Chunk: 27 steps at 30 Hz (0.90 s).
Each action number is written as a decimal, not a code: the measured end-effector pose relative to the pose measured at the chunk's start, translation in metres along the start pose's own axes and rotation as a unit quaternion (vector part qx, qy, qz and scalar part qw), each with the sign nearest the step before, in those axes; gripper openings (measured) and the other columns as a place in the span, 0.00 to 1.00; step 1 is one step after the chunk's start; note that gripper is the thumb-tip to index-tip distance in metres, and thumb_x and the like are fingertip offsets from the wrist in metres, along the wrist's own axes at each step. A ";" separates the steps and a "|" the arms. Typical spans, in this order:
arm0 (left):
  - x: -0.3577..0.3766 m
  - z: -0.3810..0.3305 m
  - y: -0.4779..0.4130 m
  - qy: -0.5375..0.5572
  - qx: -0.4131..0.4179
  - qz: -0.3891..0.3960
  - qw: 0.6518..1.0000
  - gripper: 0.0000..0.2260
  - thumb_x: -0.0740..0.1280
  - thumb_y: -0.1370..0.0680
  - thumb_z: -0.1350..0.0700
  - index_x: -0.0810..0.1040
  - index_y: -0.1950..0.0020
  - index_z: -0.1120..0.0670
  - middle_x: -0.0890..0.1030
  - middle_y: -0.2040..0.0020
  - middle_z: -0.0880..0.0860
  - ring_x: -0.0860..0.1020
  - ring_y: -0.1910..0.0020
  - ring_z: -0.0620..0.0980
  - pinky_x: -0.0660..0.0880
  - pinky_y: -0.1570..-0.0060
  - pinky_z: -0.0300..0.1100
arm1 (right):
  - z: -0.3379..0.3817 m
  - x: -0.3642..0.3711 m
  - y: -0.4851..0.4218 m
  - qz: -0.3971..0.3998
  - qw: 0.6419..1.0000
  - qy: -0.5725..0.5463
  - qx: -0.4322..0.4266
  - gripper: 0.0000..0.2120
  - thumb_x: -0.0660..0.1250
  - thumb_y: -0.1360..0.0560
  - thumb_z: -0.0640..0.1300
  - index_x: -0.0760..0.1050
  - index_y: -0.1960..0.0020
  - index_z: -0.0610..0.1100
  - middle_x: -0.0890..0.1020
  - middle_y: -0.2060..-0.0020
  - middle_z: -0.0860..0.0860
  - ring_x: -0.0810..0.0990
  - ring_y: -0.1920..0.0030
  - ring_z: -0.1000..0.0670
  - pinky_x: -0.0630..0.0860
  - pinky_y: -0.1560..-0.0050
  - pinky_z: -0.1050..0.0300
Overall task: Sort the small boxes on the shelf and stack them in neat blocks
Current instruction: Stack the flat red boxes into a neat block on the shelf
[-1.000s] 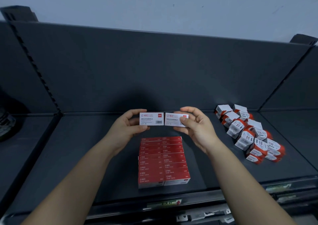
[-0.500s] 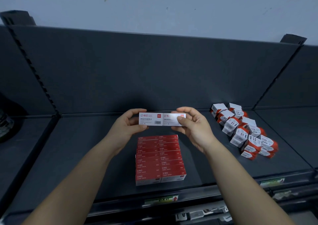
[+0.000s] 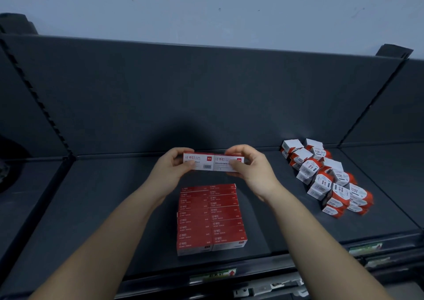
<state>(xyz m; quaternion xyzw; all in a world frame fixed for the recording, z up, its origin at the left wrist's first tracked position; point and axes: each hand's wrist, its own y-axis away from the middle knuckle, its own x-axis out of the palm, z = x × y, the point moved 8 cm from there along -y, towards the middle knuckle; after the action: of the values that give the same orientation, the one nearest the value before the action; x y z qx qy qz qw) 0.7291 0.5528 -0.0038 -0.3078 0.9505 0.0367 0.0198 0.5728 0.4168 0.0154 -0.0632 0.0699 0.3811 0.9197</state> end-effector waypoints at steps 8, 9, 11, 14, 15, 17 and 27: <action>-0.007 0.033 -0.008 -0.072 -0.043 -0.004 0.997 0.07 0.68 0.23 0.63 0.74 0.46 0.56 0.83 0.50 0.51 0.81 0.53 0.45 0.73 0.57 0.33 | -0.026 0.013 -0.014 0.037 0.990 0.135 -0.018 0.15 0.65 0.23 0.32 0.77 0.51 0.53 0.82 0.51 0.56 0.81 0.49 0.58 0.77 0.49 0.64; -0.007 0.039 -0.008 -0.071 -0.054 -0.004 0.996 0.07 0.68 0.22 0.63 0.74 0.46 0.56 0.83 0.50 0.51 0.81 0.54 0.46 0.74 0.57 0.35 | -0.032 0.015 -0.013 0.041 0.989 0.142 -0.012 0.16 0.64 0.23 0.31 0.77 0.51 0.53 0.81 0.51 0.56 0.80 0.51 0.61 0.75 0.51 0.67; -0.004 0.050 -0.006 -0.078 -0.070 0.006 0.995 0.06 0.67 0.21 0.62 0.73 0.46 0.56 0.83 0.50 0.53 0.81 0.55 0.49 0.76 0.58 0.39 | -0.043 0.018 -0.010 0.047 0.988 0.147 -0.002 0.14 0.63 0.22 0.31 0.77 0.50 0.50 0.81 0.51 0.56 0.79 0.52 0.63 0.75 0.54 0.69; 0.000 0.057 -0.003 -0.098 -0.079 0.025 0.992 0.04 0.65 0.20 0.60 0.73 0.47 0.54 0.83 0.52 0.53 0.82 0.56 0.50 0.78 0.52 0.47 | -0.055 0.019 -0.007 0.047 0.990 0.131 0.015 0.12 0.62 0.21 0.33 0.77 0.48 0.48 0.81 0.50 0.54 0.80 0.51 0.58 0.76 0.55 0.69; 0.001 0.061 -0.003 -0.102 -0.083 0.027 0.991 0.03 0.64 0.19 0.59 0.73 0.47 0.52 0.83 0.52 0.52 0.82 0.56 0.49 0.78 0.49 0.49 | -0.057 0.019 -0.006 0.045 0.991 0.121 0.022 0.12 0.61 0.20 0.33 0.77 0.49 0.49 0.82 0.50 0.53 0.80 0.50 0.57 0.76 0.55 0.68; 0.000 0.065 -0.002 -0.120 -0.088 0.026 0.989 0.03 0.63 0.20 0.54 0.74 0.48 0.46 0.84 0.54 0.47 0.82 0.55 0.49 0.76 0.42 0.53 | -0.061 0.019 -0.004 0.044 0.993 0.103 0.035 0.13 0.60 0.20 0.33 0.77 0.50 0.50 0.82 0.50 0.53 0.81 0.52 0.56 0.77 0.55 0.67; 0.004 0.065 0.005 -0.161 -0.091 0.011 0.983 0.10 0.59 0.20 0.52 0.77 0.56 0.41 0.82 0.54 0.44 0.77 0.46 0.44 0.66 0.32 0.52 | -0.070 0.025 0.008 0.056 0.995 0.053 0.062 0.12 0.58 0.19 0.35 0.79 0.48 0.47 0.83 0.51 0.50 0.81 0.53 0.56 0.78 0.52 0.63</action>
<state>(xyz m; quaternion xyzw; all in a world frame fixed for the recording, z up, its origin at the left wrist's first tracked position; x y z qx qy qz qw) 0.7235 0.5598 -0.0688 -0.2880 0.9309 0.1721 0.1447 0.5789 0.4275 -0.0578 -0.0219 0.1458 0.4230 0.8940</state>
